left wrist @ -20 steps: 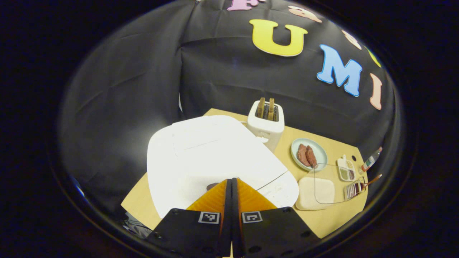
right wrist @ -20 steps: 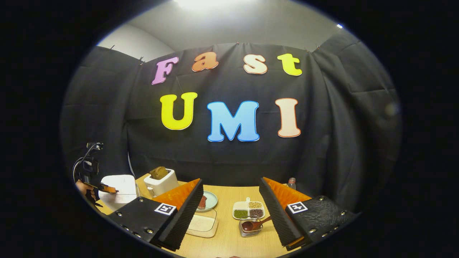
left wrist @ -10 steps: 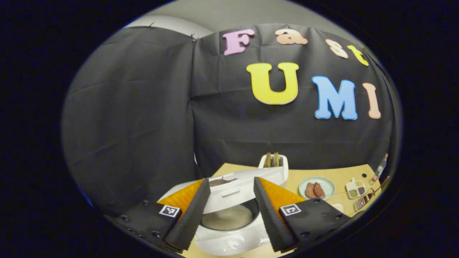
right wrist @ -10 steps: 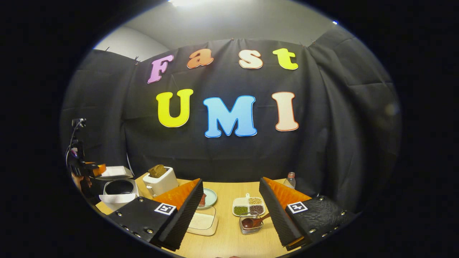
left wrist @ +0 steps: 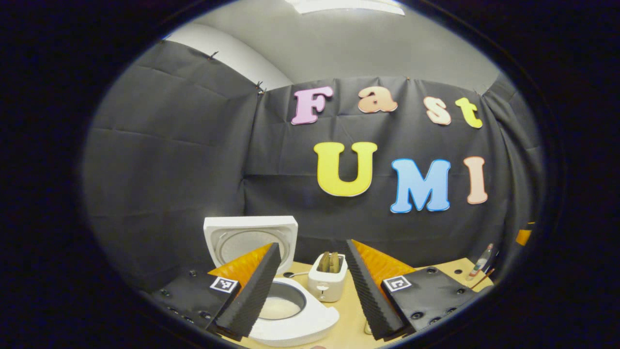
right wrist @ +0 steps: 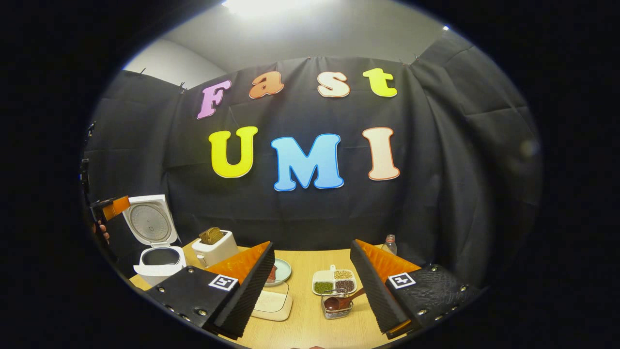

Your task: Close the left gripper, press the button to open the rice cooker; take a wooden spoon from the chopstick holder with the right hand, scoop a spoonful of rice and pour it into the rice cooker, then put the wooden spoon back into the chopstick holder.

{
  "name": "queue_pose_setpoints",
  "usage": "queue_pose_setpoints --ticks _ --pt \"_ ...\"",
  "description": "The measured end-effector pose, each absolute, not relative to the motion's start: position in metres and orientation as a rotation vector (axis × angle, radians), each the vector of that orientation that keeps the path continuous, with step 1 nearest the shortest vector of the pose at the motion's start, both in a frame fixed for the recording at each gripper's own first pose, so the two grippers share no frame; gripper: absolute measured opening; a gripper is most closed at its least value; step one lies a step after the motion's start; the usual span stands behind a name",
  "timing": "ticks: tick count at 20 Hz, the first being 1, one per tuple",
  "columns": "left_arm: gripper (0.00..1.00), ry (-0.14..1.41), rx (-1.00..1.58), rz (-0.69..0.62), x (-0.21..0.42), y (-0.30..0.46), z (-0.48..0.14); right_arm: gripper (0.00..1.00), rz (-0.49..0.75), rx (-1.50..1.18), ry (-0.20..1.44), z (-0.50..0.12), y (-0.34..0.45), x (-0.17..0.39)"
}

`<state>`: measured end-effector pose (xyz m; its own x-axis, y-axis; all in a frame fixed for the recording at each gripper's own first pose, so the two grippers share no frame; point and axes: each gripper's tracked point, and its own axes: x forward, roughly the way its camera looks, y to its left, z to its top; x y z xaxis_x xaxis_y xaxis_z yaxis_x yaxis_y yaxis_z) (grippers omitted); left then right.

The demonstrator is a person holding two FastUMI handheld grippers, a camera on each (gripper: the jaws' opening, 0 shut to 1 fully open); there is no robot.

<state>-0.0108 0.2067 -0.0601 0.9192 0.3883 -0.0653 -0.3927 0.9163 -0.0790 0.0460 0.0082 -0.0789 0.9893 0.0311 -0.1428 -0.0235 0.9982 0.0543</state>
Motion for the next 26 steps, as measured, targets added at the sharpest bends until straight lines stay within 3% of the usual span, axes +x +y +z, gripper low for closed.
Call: queue_pose_setpoints --ticks 12,17,26 --pt "0.93 0.108 -0.107 0.275 -0.011 0.115 -0.087 0.96 -0.063 0.069 0.109 -0.093 -0.043 0.053" --pt "0.94 0.095 -0.048 0.308 -0.013 0.109 -0.085 0.97 -0.127 0.099 0.189 -0.139 -0.079 0.079" --pt "0.93 0.115 -0.108 0.399 -0.017 0.098 -0.083 0.97 -0.118 0.128 0.354 -0.256 -0.112 0.131"
